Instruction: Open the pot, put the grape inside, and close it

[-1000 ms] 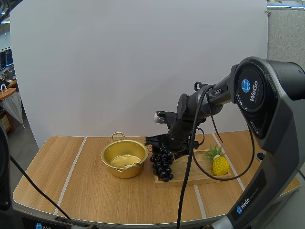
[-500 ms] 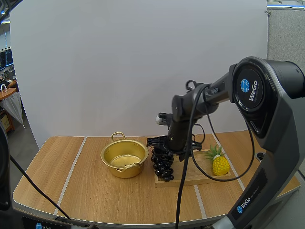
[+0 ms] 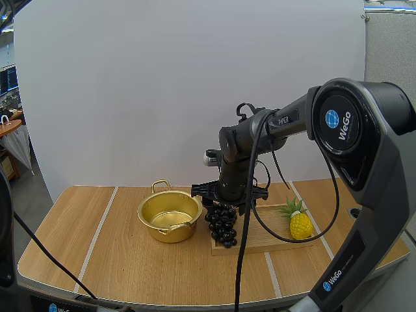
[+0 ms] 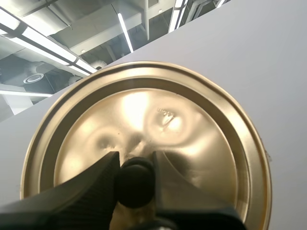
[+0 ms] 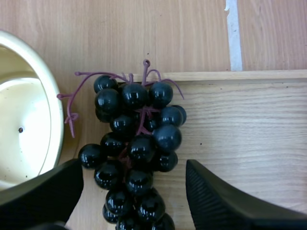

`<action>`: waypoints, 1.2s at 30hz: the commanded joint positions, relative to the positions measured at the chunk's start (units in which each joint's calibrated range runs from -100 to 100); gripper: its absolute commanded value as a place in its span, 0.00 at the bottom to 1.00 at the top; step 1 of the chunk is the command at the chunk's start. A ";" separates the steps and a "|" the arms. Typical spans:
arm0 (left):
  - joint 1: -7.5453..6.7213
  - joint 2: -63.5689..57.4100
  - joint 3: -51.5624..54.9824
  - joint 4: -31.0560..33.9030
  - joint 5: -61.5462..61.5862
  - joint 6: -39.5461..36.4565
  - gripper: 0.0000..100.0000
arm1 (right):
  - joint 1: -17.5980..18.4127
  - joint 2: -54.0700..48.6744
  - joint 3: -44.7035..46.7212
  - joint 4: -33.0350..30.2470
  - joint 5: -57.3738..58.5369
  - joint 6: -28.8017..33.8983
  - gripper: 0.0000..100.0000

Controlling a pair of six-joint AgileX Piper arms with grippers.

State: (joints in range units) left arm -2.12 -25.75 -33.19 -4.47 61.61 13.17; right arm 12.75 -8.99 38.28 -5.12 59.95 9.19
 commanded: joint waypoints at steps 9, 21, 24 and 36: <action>-0.11 -0.40 -0.54 -0.03 -3.26 -0.44 0.00 | 0.00 6.73 -0.29 -0.67 -4.63 -0.52 1.00; -0.11 -0.40 -0.54 -0.03 -3.26 -0.44 0.00 | 0.00 10.12 -0.39 -0.79 -4.93 -0.52 1.00; -0.11 -0.40 -0.54 -0.03 -3.26 -0.44 0.00 | 0.00 10.12 -0.39 -0.79 -4.56 -0.62 0.81; -0.11 -0.40 -0.54 -0.03 -3.26 -0.44 0.00 | 0.00 6.98 -0.39 -0.67 -3.97 -1.67 0.05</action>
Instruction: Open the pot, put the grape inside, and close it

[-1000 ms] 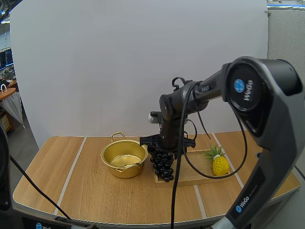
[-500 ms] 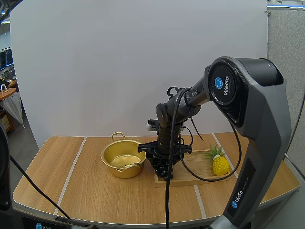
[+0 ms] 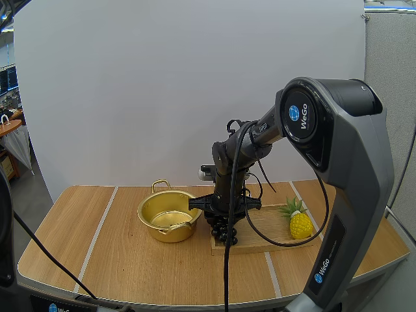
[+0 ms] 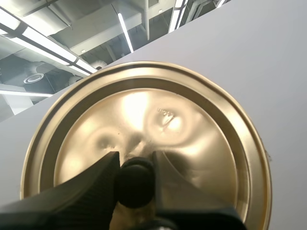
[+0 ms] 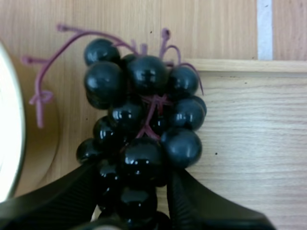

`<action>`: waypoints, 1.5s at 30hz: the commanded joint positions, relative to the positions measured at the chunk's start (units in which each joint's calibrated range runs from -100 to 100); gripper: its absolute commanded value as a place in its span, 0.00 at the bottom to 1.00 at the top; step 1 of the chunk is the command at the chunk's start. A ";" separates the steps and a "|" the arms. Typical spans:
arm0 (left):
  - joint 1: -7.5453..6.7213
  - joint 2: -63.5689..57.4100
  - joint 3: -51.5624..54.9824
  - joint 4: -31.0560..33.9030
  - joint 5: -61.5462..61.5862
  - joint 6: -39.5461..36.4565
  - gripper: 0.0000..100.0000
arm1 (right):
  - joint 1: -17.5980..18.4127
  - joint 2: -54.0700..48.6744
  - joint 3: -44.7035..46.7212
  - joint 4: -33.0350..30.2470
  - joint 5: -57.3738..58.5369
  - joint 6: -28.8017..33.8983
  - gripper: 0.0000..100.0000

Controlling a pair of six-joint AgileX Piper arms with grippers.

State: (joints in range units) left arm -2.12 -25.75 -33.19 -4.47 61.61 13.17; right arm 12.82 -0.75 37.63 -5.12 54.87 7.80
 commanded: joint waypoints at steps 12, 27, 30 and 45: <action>-0.11 -0.40 -0.54 -0.03 -3.26 -0.44 0.00 | -0.07 -1.91 0.10 -1.41 3.49 -0.05 0.05; -0.11 -0.40 -0.54 -0.03 -3.26 -0.44 0.00 | -0.07 -15.23 0.10 -1.52 3.92 -0.05 0.05; -0.11 -0.40 -0.54 -0.03 -3.26 -0.44 0.00 | -0.07 -18.80 0.10 -1.52 3.92 -0.15 0.05; -0.11 -0.40 -0.54 -0.03 -3.26 -0.44 0.00 | 4.54 -27.93 -4.23 -0.39 3.81 -6.99 0.05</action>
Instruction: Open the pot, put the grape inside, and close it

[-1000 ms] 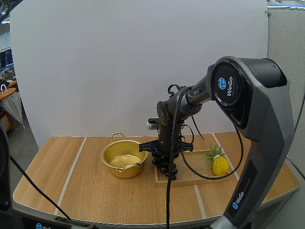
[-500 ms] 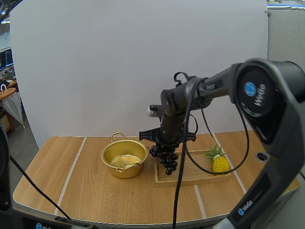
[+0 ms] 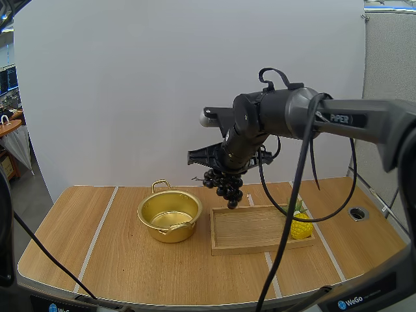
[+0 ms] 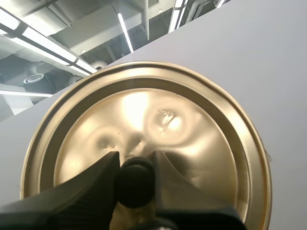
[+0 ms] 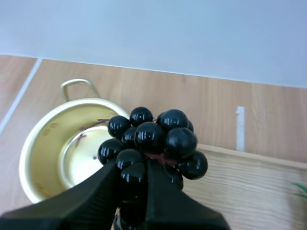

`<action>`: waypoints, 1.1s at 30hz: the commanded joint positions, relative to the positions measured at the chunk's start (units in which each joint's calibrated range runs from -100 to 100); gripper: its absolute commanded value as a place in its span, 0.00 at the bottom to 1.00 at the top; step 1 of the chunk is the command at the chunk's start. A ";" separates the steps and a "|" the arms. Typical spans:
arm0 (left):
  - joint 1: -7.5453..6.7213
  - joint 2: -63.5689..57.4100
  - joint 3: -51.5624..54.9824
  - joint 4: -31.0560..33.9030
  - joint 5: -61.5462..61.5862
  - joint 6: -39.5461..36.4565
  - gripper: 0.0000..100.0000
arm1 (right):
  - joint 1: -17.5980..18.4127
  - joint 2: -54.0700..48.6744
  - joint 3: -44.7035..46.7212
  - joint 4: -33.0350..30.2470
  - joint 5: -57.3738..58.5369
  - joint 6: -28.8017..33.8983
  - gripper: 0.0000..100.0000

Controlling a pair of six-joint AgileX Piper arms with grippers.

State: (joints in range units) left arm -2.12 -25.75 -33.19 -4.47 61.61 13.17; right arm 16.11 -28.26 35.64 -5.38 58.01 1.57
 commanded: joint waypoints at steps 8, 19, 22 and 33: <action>-0.11 -0.40 -0.54 -0.03 -3.26 -0.44 0.00 | 6.47 2.83 -7.44 -0.13 0.89 -1.79 0.05; -0.11 -0.40 -0.54 -0.03 -3.26 -0.44 0.00 | 7.93 15.36 -8.97 -0.25 -0.81 -3.00 0.04; -0.11 -0.40 -0.54 -0.03 -3.26 -0.44 0.00 | 7.93 18.69 -8.97 -0.65 -2.69 -3.00 0.04; -0.11 -0.40 -0.54 -0.03 -3.26 -0.44 0.00 | 7.93 27.57 -11.50 -0.88 -8.23 -4.14 0.04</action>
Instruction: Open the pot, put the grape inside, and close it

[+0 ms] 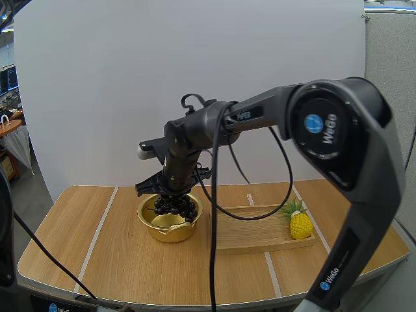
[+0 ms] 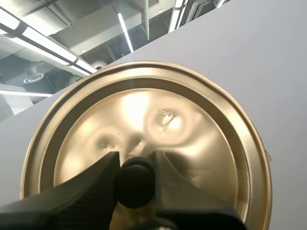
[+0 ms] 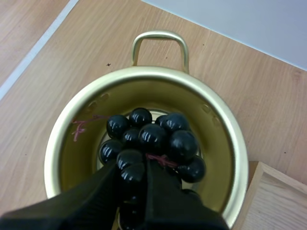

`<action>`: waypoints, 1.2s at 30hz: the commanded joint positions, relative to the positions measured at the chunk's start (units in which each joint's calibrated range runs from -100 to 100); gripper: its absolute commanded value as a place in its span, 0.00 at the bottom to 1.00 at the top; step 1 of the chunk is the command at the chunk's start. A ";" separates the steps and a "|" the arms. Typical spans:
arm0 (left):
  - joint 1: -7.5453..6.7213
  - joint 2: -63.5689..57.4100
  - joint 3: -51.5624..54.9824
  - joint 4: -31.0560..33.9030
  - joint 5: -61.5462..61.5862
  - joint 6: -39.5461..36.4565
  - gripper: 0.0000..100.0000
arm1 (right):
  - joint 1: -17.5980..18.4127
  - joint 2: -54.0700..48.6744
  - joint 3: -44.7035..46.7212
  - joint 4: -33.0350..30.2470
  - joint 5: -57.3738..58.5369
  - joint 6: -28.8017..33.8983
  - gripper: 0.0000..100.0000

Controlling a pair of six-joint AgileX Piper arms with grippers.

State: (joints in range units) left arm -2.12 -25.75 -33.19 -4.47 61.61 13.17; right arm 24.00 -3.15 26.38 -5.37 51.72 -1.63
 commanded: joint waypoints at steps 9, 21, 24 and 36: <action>-0.11 -0.40 -0.54 -0.03 -3.26 -0.44 0.00 | -0.02 7.08 -2.81 -0.89 -5.97 -2.75 0.04; -0.11 -0.40 -0.54 -0.03 -3.26 -0.44 0.00 | -0.44 8.39 -2.81 -0.95 -4.30 -3.32 0.79; -0.11 -0.40 -0.54 -0.03 -3.26 -0.44 0.00 | -0.44 8.39 -2.81 -0.95 -3.97 -3.19 1.00; -0.11 -0.40 -0.54 -0.03 -3.26 -0.44 0.00 | -0.50 1.21 -2.81 -0.65 -2.12 -2.84 1.00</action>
State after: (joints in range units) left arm -2.12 -25.75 -33.19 -4.47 61.44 13.17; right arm 23.72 1.53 24.04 -5.68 49.16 -4.48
